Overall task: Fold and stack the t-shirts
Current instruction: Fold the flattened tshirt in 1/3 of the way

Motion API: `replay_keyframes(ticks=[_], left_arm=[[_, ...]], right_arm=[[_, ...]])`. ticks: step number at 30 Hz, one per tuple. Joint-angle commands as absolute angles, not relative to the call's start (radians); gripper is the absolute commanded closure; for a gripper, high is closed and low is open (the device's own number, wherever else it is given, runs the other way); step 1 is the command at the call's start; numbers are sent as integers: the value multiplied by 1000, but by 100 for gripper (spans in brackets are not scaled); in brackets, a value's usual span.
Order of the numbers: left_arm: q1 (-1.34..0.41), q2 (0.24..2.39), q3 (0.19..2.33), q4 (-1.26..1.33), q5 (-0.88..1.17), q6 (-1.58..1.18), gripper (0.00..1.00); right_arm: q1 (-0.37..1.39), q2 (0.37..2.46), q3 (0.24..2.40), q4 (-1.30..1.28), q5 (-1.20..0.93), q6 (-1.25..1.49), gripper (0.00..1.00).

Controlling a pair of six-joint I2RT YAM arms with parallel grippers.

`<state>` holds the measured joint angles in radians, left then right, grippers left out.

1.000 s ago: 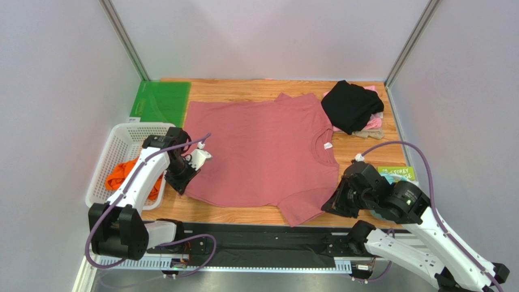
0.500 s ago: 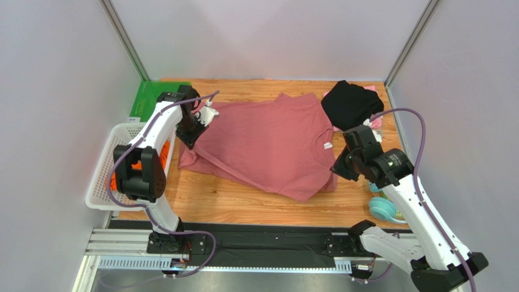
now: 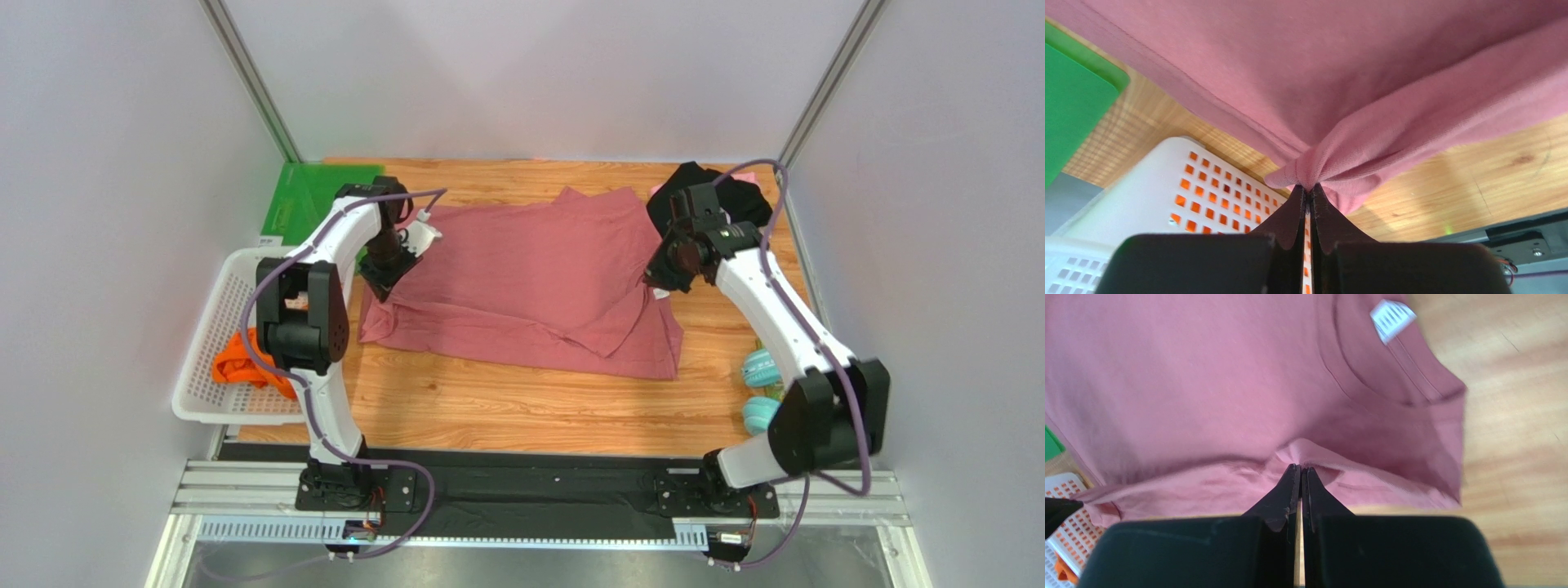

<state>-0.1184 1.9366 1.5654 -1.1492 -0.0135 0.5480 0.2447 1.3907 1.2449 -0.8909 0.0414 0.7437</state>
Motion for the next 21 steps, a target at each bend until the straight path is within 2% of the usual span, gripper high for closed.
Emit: replay_keyframes(ticks=[1,10,11,12,13,14,15,16,18,20,21], left_arm=[[-101,1973,1626,-1124,-61,555,100],[-101,2071,1680,-1106,-110,532,100],[-101,2082,1678,-1106,-115,532,98],[-101,2085,1678,-1100,-118,528,93],[-101,2085,1675,-1097,-121,526,76],[-101,2086,1675,-1094,-129,526,66],[-101,2080,1677,-1085,-135,523,57],[-101,2077,1684,-1080,-138,523,44],[-101,2063,1701,-1077,-150,525,42],[-101,2051,1738,-1077,-175,522,45],[-101,2049,1752,-1081,-182,519,49]], right_arm=[[235,1569,1426,-752,-14,675,100],[183,1879,1730,-773,-28,680,100],[183,1903,1749,-781,-34,670,97],[183,1946,1767,-813,-29,667,94],[183,1962,1779,-822,-26,666,89],[183,1976,1778,-825,-8,664,72],[181,1991,1776,-836,-2,664,68],[179,1997,1772,-839,32,663,67],[175,2005,1772,-856,69,661,64],[170,2005,1781,-870,99,652,63],[169,2005,1792,-880,112,643,59]])
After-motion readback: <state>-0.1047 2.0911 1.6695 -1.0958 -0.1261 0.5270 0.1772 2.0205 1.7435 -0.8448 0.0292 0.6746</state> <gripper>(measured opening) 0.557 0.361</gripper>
